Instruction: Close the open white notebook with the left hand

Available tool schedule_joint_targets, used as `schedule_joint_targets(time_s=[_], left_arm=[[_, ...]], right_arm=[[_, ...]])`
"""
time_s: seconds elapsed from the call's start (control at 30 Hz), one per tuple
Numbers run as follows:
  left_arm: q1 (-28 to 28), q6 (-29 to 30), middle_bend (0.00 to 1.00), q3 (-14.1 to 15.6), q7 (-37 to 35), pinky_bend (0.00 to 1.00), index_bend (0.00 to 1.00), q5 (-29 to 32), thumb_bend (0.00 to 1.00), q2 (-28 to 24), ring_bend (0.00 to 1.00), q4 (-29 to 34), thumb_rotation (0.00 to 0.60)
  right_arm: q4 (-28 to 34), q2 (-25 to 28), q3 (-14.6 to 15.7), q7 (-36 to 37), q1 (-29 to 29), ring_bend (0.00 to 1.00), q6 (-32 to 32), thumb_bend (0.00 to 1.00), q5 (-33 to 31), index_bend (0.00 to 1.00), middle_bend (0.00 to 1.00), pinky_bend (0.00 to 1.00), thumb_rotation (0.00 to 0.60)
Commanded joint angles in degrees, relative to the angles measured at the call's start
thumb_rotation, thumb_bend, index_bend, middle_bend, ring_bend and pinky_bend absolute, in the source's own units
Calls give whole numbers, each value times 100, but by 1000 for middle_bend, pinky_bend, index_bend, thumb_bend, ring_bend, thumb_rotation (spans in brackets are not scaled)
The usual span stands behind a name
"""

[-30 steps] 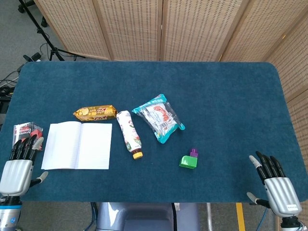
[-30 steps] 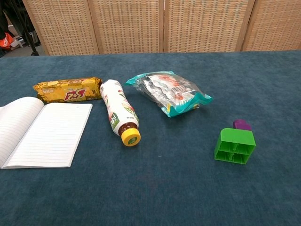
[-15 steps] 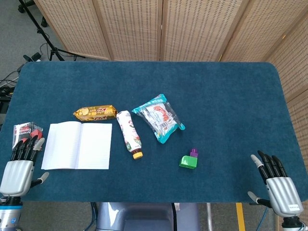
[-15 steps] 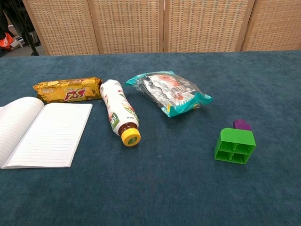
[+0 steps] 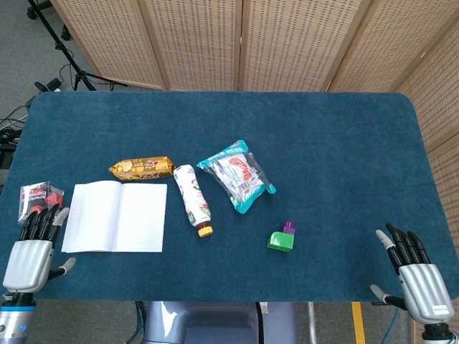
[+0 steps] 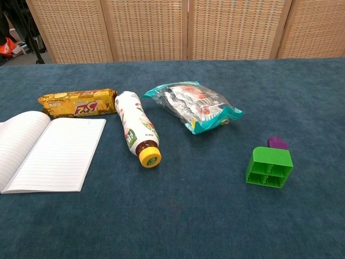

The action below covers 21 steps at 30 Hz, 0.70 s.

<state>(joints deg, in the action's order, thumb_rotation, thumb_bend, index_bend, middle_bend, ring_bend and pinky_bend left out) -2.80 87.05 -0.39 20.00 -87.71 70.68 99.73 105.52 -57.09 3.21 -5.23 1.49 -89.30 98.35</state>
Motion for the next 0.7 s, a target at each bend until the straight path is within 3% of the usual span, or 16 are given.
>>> schedule_joint_targets(time_s=[0.03,0.5,0.7], left_arm=[[0,-51,0,6,-58,0,0,65,130,79,0,-178,600],[-52,-167,0,-102,-330,0,0,281,128,412,0,-912,600],[-166,-386,0,-222,-585,0,0,493,129,715,0,-1539,600]], right_arm=[[0,7,2,22,3,0,-4,40,-1,0,0,0,600],[-21,32,-1,110,15,0,-64,41,53,0,0,0,600],[-20,36,-9,128,32,0,-136,40,108,0,0,0,600]])
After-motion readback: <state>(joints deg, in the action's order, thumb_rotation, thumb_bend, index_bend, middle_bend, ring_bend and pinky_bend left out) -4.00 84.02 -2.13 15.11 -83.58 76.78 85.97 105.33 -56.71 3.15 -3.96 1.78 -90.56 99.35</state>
